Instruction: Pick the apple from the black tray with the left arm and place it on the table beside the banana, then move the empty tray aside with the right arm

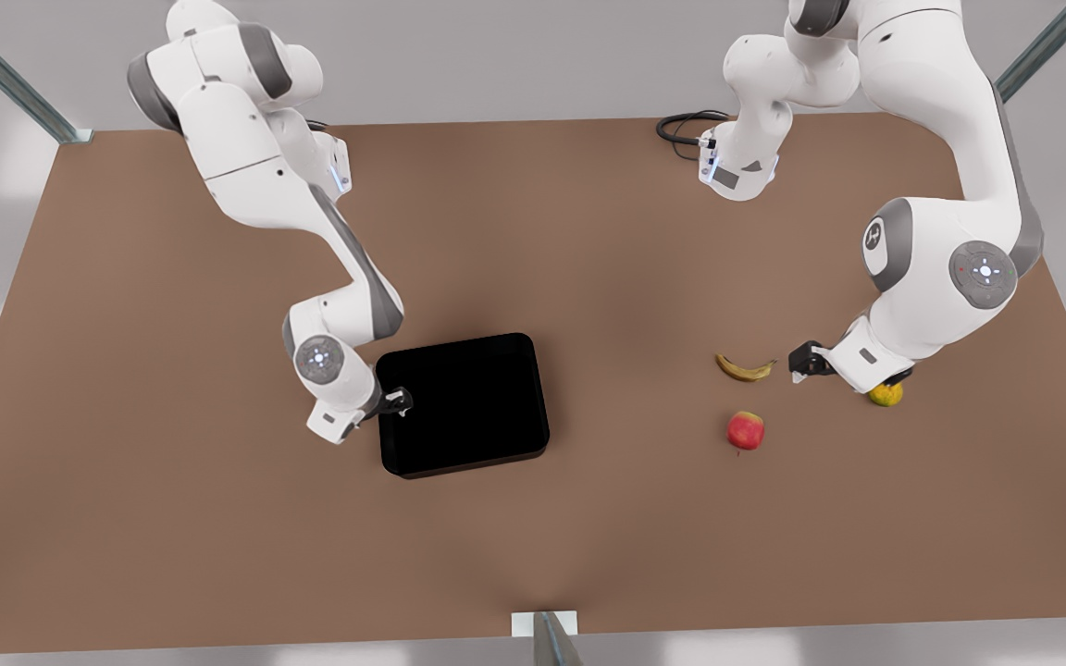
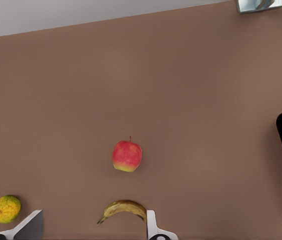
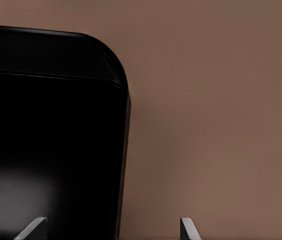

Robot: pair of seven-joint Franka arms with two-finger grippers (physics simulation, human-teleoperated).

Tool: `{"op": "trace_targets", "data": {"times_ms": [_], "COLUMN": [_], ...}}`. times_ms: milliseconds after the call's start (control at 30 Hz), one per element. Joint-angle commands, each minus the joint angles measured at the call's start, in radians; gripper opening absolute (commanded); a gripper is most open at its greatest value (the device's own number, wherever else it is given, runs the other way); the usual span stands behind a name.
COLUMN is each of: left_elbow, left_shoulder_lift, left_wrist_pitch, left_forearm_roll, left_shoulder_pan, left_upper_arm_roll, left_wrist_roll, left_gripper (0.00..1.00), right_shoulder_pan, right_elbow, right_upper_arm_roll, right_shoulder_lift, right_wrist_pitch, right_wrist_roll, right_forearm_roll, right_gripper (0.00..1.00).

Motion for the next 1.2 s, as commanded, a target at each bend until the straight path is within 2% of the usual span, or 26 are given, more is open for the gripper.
{"op": "trace_targets", "data": {"times_ms": [0, 100, 133, 200, 367, 467, 500, 667, 900, 1167], "left_elbow": [0.0, 0.0, 0.0, 0.0, -0.002, -0.002, -0.002, -0.002, -0.002, -0.002], "left_shoulder_lift": [-0.001, -0.001, -0.001, -0.001, -0.003, -0.003, -0.003, -0.003, -0.003, -0.003], "left_wrist_pitch": [-0.006, -0.006, -0.006, -0.006, -0.006, -0.006, -0.006, -0.006, -0.006, -0.006], "left_forearm_roll": [0.003, 0.003, 0.003, 0.003, 0.003, 0.004, 0.004, 0.004, 0.004, 0.004], "left_shoulder_pan": [0.0, 0.0, 0.0, 0.0, 0.0, 0.0, 0.0, 0.0, 0.0, 0.0], "left_upper_arm_roll": [0.0, 0.0, 0.0, 0.0, 0.0, 0.0, 0.0, 0.0, 0.002, 0.002], "left_wrist_roll": [-0.137, -0.135, -0.137, -0.137, -0.137, -0.137, -0.137, -0.137, -0.137, -0.137], "left_gripper": [1.0, 1.0, 1.0, 1.0, 1.0, 1.0, 1.0, 1.0, 1.0, 1.0], "right_shoulder_pan": [0.0, 0.0, 0.0, 0.0, 0.0, 0.0, 0.0, 0.0, 0.0, -0.015], "right_elbow": [0.002, 0.005, 0.005, 0.005, 0.006, 0.006, 0.006, 0.008, 0.014, 0.048], "right_upper_arm_roll": [0.002, 0.002, 0.002, 0.002, 0.0, 0.002, 0.002, 0.002, 0.004, -0.029], "right_shoulder_lift": [0.013, 0.023, 0.023, 0.023, 0.017, 0.017, 0.017, 0.015, -0.011, -0.18], "right_wrist_pitch": [0.025, 0.026, 0.026, 0.023, 0.012, 0.012, 0.012, 0.008, -0.034, -0.307], "right_wrist_roll": [-0.082, -0.067, -0.062, -0.05, -0.052, -0.053, -0.052, -0.052, -0.053, -0.101], "right_forearm_roll": [0.003, 0.003, 0.003, 0.003, 0.005, 0.003, 0.003, 0.003, 0.003, 0.005], "right_gripper": [0.99, 0.96, 0.93, 0.73, 0.51, 0.33, 0.31, 0.22, 0.17, 0.12]}}
